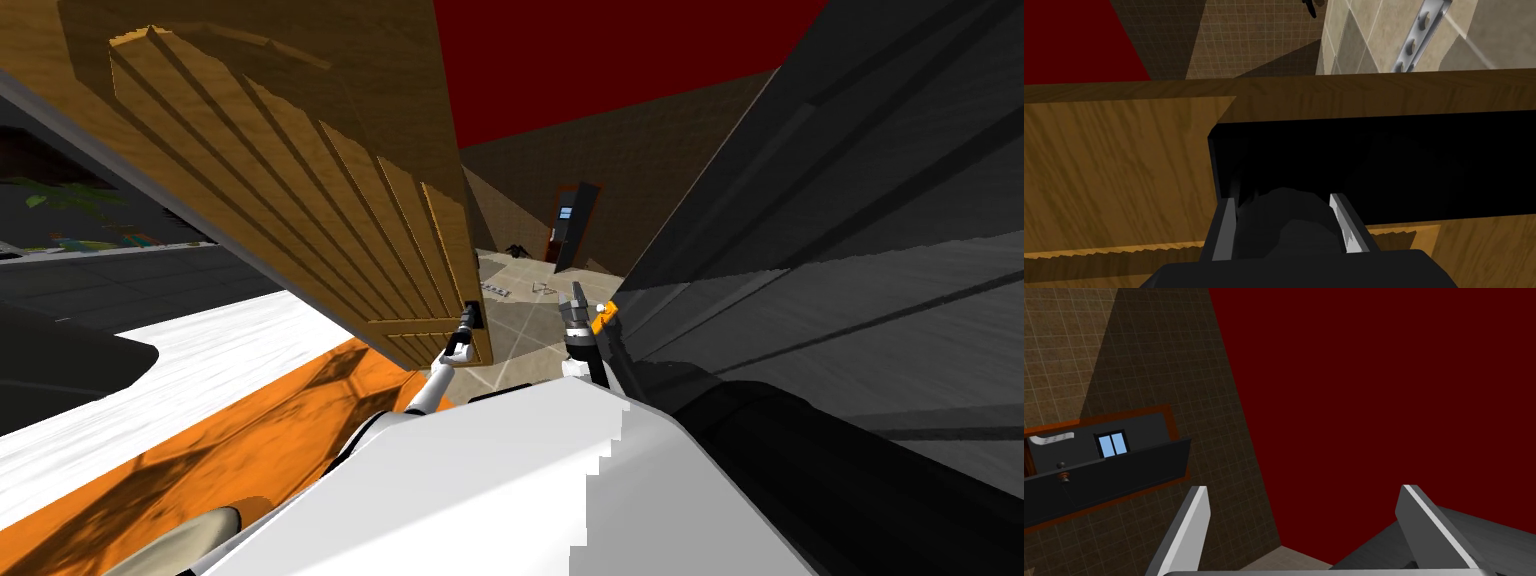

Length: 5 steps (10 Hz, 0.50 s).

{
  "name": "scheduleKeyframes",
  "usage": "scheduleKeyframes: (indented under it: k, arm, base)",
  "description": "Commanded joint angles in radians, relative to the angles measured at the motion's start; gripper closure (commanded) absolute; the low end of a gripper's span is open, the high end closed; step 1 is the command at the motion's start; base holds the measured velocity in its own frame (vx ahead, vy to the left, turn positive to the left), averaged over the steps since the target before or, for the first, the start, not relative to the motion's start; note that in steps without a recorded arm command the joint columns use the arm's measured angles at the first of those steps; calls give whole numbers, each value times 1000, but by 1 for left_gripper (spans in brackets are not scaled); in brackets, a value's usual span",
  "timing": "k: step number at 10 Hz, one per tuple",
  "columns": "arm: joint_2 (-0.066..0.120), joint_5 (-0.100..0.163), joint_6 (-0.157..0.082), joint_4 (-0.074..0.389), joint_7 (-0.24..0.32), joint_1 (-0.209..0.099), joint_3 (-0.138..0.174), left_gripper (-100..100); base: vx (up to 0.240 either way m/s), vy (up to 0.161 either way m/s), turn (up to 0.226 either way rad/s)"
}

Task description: Push the door open

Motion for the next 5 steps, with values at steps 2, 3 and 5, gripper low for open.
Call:
scheduleKeyframes:
  k: [2,3,5]
  arm:
    - [9,3,-3,-12,-15,-2,21,100]
    - [7,7,-2,-11,-30,-4,38,100]
    - [-3,11,-2,-9,-52,-6,63,100]
  base:
    - [147,-97,64]
    - [150,-68,81]
    - [191,-124,137]
